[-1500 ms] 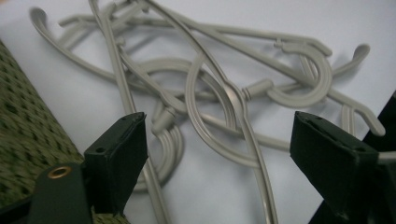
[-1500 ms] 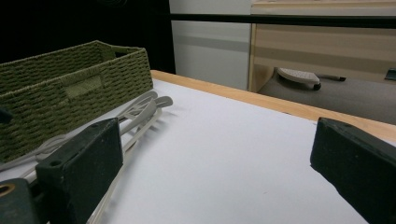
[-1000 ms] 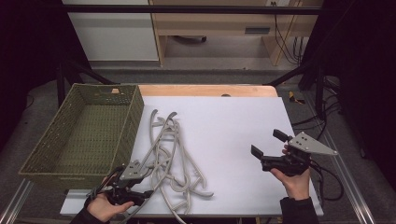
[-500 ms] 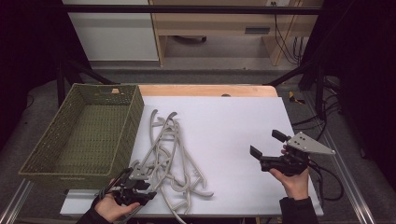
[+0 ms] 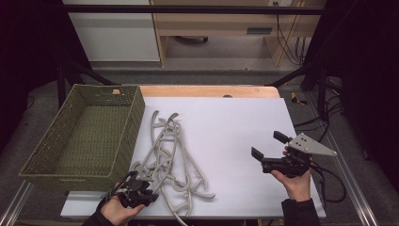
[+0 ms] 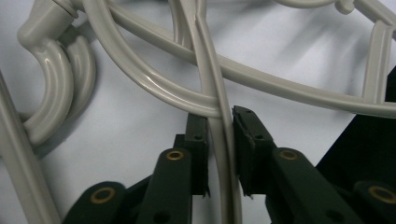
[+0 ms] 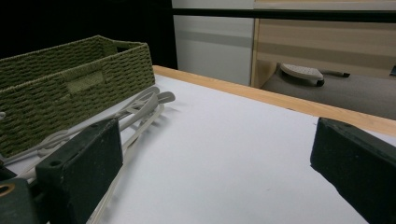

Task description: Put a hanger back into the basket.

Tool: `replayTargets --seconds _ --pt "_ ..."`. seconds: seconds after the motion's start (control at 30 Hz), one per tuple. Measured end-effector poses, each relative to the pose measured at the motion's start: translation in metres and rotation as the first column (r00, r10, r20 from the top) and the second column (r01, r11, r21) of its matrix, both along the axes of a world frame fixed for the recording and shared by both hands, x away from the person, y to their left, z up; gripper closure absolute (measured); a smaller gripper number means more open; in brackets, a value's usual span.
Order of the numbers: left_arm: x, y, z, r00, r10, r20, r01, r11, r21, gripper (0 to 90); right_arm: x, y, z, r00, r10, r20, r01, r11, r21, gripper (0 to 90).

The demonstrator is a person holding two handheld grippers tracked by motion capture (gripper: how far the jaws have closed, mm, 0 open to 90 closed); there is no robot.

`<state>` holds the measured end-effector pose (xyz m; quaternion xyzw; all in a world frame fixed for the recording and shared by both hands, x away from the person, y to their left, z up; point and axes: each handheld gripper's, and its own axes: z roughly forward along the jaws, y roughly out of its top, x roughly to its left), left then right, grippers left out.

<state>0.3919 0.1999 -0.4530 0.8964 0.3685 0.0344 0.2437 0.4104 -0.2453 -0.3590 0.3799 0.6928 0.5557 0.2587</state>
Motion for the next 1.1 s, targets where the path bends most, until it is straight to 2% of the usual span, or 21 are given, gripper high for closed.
replayTargets --seconds 0.13,0.3,0.4,0.43,0.47,0.5,0.53,0.57,0.6,0.63,0.7,0.83,0.87,0.97,1.0,1.1 --pt "0.000 0.004 0.003 0.9996 0.022 -0.016 -0.022 0.9994 -0.025 78.9 0.000 -0.001 0.000 1.0000 -0.001 0.001 0.001 1.000 0.001 2.6" --pt "0.000 0.010 0.010 0.9991 0.040 -0.014 -0.041 0.9972 -0.062 79.7 0.000 -0.001 0.000 1.0000 0.000 0.001 0.000 1.000 0.001 2.6" --pt "-0.002 0.015 0.019 0.9978 0.064 0.018 -0.063 0.9947 -0.082 80.4 0.000 -0.001 0.000 1.0000 0.002 -0.001 -0.002 1.000 -0.002 2.6" --pt "-0.002 0.015 0.019 0.9978 0.064 0.018 -0.063 0.9947 -0.082 80.8 0.000 -0.001 0.000 1.0000 0.002 -0.001 -0.002 1.000 -0.002 2.6" --pt "-0.004 0.017 0.023 0.9963 0.071 0.047 -0.067 0.9938 -0.088 81.3 0.000 -0.002 0.000 1.0000 0.001 -0.001 -0.001 1.000 -0.001 2.7" --pt "-0.004 0.017 0.023 0.9963 0.071 0.047 -0.067 0.9938 -0.088 81.5 0.000 -0.002 0.000 1.0000 0.002 -0.001 -0.002 1.000 0.002 2.7" --pt "-0.007 0.020 0.030 0.9945 0.074 0.074 -0.066 0.9921 -0.106 81.5 0.000 -0.002 0.000 1.0000 0.001 -0.001 -0.001 1.000 0.003 2.7" --pt "-0.007 0.020 0.030 0.9945 0.074 0.074 -0.066 0.9921 -0.106 81.6 0.000 -0.002 0.000 1.0000 0.001 -0.001 -0.001 1.000 0.003 2.7" --pt "-0.009 0.021 0.035 0.9916 0.087 0.096 -0.075 0.9900 -0.119 81.6 0.000 -0.002 0.000 1.0000 0.000 0.000 0.000 1.000 0.002 2.7" --pt "-0.010 0.022 0.037 0.9908 0.093 0.098 -0.080 0.9878 -0.134 81.7 0.000 -0.002 0.000 1.0000 0.000 -0.002 0.000 1.000 0.002 2.7" --pt "-0.010 0.023 0.039 0.9909 0.088 0.102 -0.073 0.9878 -0.137 81.7 0.000 -0.002 0.000 1.0000 0.000 -0.002 0.000 1.000 -0.001 2.6" --pt "-0.013 0.025 0.046 0.9855 0.105 0.133 -0.082 0.9825 -0.168 81.8 0.001 -0.002 0.000 1.0000 0.000 -0.004 0.000 1.000 0.001 2.7" --pt "-0.014 0.027 0.050 0.9821 0.107 0.155 -0.078 0.9799 -0.184 81.8 0.000 -0.002 0.000 1.0000 0.000 -0.006 0.000 1.000 0.002 2.7" --pt "-0.016 0.029 0.055 0.9812 0.102 0.163 -0.070 0.9786 -0.193 81.8 0.000 -0.003 0.000 1.0000 0.000 -0.003 0.000 1.000 0.001 2.6" --pt "-0.017 0.030 0.059 0.9792 0.104 0.174 -0.066 0.9751 -0.212 81.8 0.000 -0.003 0.000 1.0000 -0.001 -0.003 0.001 1.000 0.003 2.7" --pt "-0.019 0.031 0.065 0.9787 0.096 0.181 -0.053 0.9720 -0.229 81.8 0.000 -0.003 0.000 1.0000 -0.002 -0.003 0.002 1.000 0.003 2.7"
